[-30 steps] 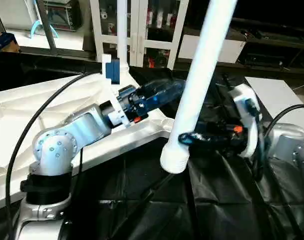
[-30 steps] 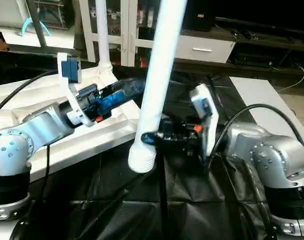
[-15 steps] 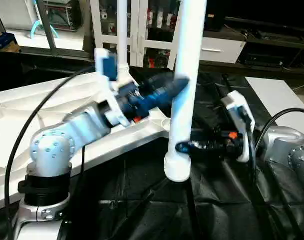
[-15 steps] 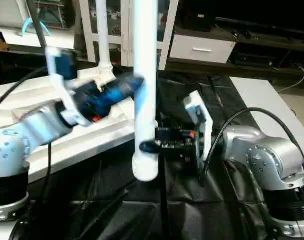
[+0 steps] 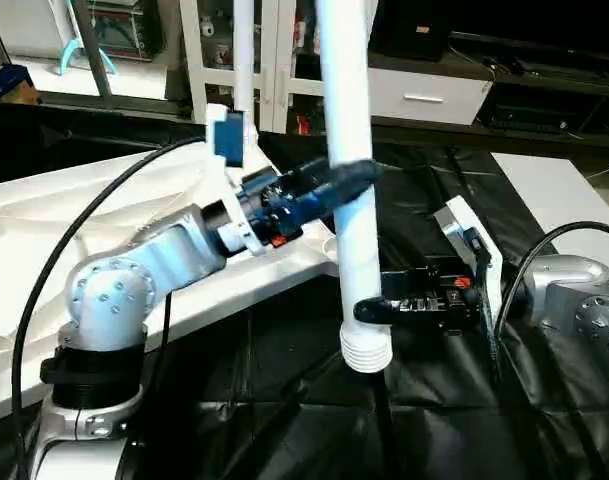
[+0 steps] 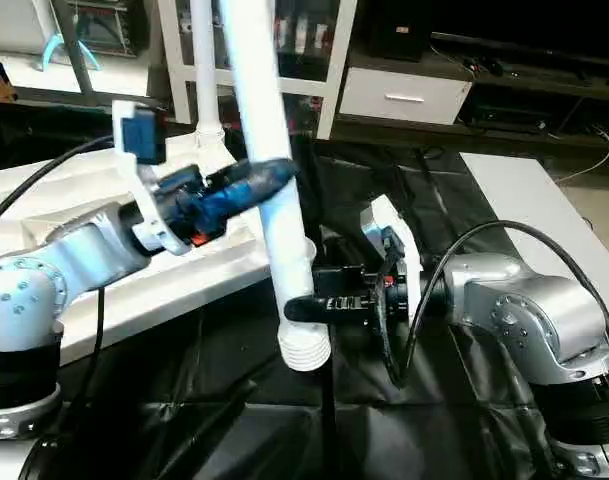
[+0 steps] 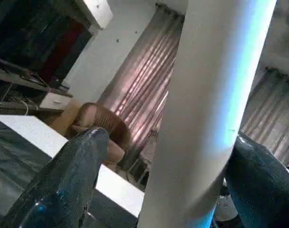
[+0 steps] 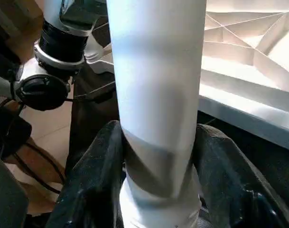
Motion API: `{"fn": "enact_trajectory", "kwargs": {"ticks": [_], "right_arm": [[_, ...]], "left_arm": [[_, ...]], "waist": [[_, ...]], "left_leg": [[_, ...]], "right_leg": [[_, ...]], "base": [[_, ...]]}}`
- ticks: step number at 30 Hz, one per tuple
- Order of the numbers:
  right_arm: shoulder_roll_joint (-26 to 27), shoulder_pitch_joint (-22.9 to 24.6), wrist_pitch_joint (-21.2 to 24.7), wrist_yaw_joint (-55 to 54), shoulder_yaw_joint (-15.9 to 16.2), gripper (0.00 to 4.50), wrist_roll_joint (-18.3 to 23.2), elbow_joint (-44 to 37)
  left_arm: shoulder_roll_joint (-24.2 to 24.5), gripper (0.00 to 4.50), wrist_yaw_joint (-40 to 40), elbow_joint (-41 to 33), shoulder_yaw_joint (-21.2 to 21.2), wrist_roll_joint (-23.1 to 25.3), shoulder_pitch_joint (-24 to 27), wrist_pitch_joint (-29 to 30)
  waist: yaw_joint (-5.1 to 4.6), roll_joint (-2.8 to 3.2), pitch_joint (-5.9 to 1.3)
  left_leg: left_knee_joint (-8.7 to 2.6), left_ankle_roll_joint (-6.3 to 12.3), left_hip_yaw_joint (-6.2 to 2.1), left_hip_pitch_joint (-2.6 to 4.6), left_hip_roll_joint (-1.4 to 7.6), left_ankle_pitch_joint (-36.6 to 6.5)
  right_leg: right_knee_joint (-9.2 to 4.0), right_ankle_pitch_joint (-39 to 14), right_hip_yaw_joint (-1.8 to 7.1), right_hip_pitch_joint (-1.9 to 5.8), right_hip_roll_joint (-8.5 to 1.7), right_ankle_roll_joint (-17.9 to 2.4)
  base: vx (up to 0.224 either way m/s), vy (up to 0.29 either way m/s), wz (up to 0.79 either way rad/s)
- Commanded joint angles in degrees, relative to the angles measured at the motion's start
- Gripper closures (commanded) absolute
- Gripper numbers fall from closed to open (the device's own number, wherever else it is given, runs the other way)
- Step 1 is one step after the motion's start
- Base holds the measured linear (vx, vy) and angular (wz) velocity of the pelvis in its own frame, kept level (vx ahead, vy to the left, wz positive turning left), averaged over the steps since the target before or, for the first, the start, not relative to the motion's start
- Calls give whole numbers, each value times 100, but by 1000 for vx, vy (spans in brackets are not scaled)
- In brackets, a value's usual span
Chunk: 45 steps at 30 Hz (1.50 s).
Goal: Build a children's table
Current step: Insert table leg to table base
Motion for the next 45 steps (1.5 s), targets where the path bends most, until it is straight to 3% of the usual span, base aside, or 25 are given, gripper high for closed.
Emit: {"fn": "enact_trajectory", "kwargs": {"ticks": [1,12,21,27,29,31,33,36,45], "right_arm": [[-49,-46,-87,8,-39,266,-44,-11],[-12,-80,-168,32,-50,267,-128,45],[25,-113,-214,-32,-64,267,-192,93],[131,-166,-209,-152,-123,267,-184,137],[185,-216,-168,-226,-156,197,-159,169],[211,-241,-148,-264,-167,197,-151,180],[237,-289,-148,-284,-103,162,-198,175],[283,-333,-139,-338,10,145,-294,212],[457,-471,-165,-458,204,137,-482,397]], "left_arm": [[-24,78,60,24,50,-59,-132,73],[-103,182,196,116,91,-5,-165,71],[-207,255,387,223,237,54,-261,-76],[-327,267,539,231,315,47,-334,-134],[-345,268,572,237,325,42,-356,-158],[-356,268,587,232,328,49,-367,-179],[-402,271,638,235,350,97,-424,-248],[-445,273,678,226,353,61,-463,-240],[-485,273,666,93,308,-65,-448,-149]], "waist": [[-19,36,-471],[-20,31,-482],[-37,37,-468],[-35,29,-473],[-39,31,-474],[-43,35,-475],[-47,36,-478],[-41,40,-478],[-48,32,-474]], "left_leg": [[-186,-111,108,44,-135,903],[-172,-67,112,40,-144,1020],[-188,-105,108,48,-130,848],[-182,-91,110,46,-134,909],[-182,-87,108,47,-134,946],[-177,-83,109,47,-137,940],[-177,-75,109,46,-141,955],[-178,-94,109,47,-139,975],[-187,-154,110,52,-139,922]], "right_leg": [[-210,3764,225,432,-344,-819],[-191,3985,223,448,-324,-837],[-219,3704,228,441,-350,-843],[-211,3779,229,444,-348,-876],[-207,3812,226,439,-344,-885],[-207,3807,226,443,-336,-872],[-210,3831,231,449,-343,-852],[-203,3872,225,446,-341,-854],[-210,3792,229,448,-347,-857]], "base": [[0,0,0],[0,0,0],[0,0,0],[0,0,0],[0,0,0],[0,0,0],[0,0,0],[0,0,0],[0,0,0]]}}
